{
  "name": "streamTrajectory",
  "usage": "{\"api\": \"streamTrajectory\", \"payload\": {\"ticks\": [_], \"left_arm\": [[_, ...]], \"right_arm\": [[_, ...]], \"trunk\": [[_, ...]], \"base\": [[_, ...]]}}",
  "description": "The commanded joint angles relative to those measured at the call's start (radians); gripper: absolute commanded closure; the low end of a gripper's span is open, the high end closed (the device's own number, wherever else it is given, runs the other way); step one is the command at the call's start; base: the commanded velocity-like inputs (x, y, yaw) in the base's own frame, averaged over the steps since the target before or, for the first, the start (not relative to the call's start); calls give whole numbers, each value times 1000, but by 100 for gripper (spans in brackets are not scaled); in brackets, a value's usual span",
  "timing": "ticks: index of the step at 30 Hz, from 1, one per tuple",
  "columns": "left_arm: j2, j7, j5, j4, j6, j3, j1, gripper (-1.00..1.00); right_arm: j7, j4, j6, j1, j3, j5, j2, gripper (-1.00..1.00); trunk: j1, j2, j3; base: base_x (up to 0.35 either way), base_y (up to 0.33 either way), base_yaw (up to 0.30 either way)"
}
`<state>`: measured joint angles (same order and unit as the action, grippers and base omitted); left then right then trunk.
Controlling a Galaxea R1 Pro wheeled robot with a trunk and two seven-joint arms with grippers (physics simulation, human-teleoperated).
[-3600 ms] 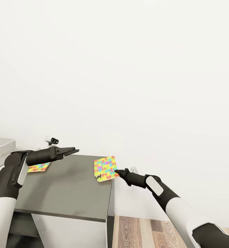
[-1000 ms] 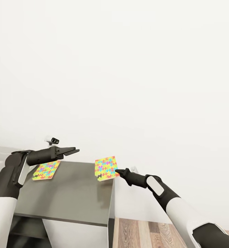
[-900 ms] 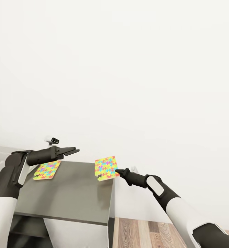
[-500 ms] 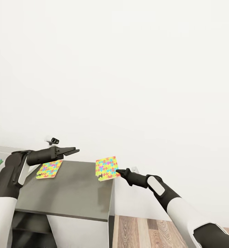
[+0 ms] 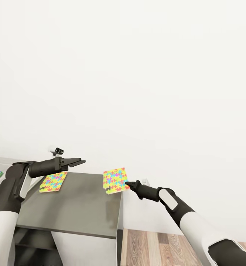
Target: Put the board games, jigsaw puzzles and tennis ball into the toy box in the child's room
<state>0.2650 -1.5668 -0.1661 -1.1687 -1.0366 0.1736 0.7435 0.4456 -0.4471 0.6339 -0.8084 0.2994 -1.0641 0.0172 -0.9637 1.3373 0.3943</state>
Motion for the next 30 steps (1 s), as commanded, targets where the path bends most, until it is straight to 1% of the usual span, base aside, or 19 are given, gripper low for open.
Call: {"api": "streamTrajectory", "payload": {"ticks": [1,19,26,30], "left_arm": [[0,-4,0,0,-11,0,1,-100],[0,-4,1,0,-11,-1,1,-100],[0,-4,1,0,-11,-2,1,-100],[-1,-4,1,0,-11,-4,1,-100]], "right_arm": [[2,1,1,-1,3,-2,0,100],[4,1,0,-1,3,-2,0,100],[4,1,-2,-1,3,-2,0,100],[4,1,-2,-1,3,-2,0,100]], "trunk": [[4,-7,0],[73,-133,-28],[100,-182,-48],[115,-210,-61]], "base": [[0,0,0],[0,0,0],[-11,0,0],[-207,0,0]]}}
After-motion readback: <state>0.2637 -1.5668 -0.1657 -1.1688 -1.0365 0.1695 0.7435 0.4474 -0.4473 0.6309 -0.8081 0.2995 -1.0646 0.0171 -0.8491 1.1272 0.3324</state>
